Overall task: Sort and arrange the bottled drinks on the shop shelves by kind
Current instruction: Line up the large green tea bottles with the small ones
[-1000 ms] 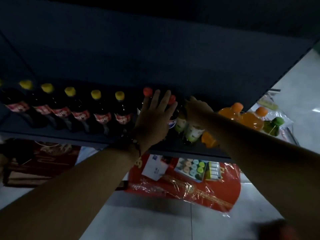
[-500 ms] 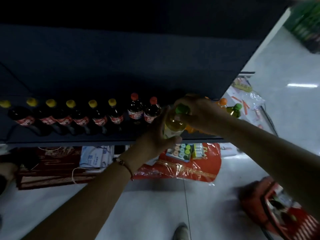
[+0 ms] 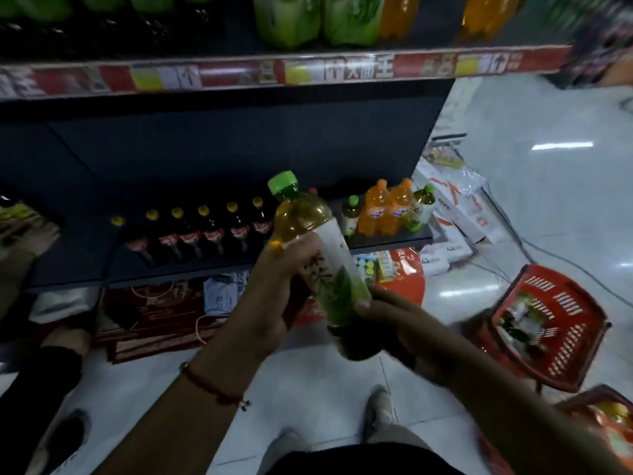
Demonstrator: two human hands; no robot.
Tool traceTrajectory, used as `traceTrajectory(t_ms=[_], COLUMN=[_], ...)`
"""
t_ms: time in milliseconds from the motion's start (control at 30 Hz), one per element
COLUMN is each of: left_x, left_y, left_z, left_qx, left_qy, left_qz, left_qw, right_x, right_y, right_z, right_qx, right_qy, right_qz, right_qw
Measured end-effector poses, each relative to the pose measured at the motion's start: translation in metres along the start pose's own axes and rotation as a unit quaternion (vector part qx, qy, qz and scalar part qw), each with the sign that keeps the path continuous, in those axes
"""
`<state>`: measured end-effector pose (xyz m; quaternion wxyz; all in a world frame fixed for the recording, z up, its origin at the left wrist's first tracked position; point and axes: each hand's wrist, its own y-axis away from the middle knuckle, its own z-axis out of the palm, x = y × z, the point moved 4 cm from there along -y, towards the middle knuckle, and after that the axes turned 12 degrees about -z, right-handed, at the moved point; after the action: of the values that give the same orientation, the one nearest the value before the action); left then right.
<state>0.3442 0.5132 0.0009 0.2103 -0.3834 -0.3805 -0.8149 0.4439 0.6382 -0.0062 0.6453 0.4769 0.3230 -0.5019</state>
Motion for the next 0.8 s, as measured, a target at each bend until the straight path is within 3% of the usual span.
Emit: traceTrajectory(t_ms=[100, 167, 267, 367, 433, 500, 633, 700, 800], left_x=[0.000, 0.000, -0.002, -0.001, 0.002, 0.010, 0.034, 0.044, 0.058], left_y=[0.028, 0.037, 0.046, 0.056, 0.063, 0.069, 0.072, 0.072, 0.069], left_z=[-0.008, -0.018, -0.038, -0.053, -0.063, -0.071, -0.078, -0.078, -0.080], left_qx=[0.029, 0.065, 0.104, 0.109, 0.103, 0.097, 0.098, 0.097, 0.107], left_qy=[0.091, 0.133, 0.171, 0.187, 0.166, 0.100, -0.080, -0.145, -0.198], left_qz=[-0.063, -0.073, -0.065, -0.059, -0.049, -0.024, 0.063, 0.086, 0.106], left_qw=[0.993, 0.986, 0.978, 0.974, 0.979, 0.990, 0.990, 0.981, 0.968], right_x=[0.018, 0.019, 0.017, 0.017, 0.022, 0.027, 0.038, 0.039, 0.034], right_y=[0.009, 0.010, 0.013, 0.010, 0.007, 0.004, -0.004, -0.013, -0.029], right_z=[0.037, 0.060, 0.086, 0.101, 0.106, 0.109, 0.120, 0.127, 0.131], right_qx=[0.010, 0.042, 0.088, 0.080, 0.063, 0.064, 0.079, 0.042, 0.023], right_qy=[-0.031, 0.065, 0.265, 0.328, 0.255, 0.085, -0.127, -0.137, -0.036], right_qz=[-0.020, -0.046, -0.093, -0.105, -0.074, -0.024, 0.046, 0.025, -0.019], right_qw=[0.999, 0.996, 0.956, 0.935, 0.962, 0.994, 0.988, 0.989, 0.999])
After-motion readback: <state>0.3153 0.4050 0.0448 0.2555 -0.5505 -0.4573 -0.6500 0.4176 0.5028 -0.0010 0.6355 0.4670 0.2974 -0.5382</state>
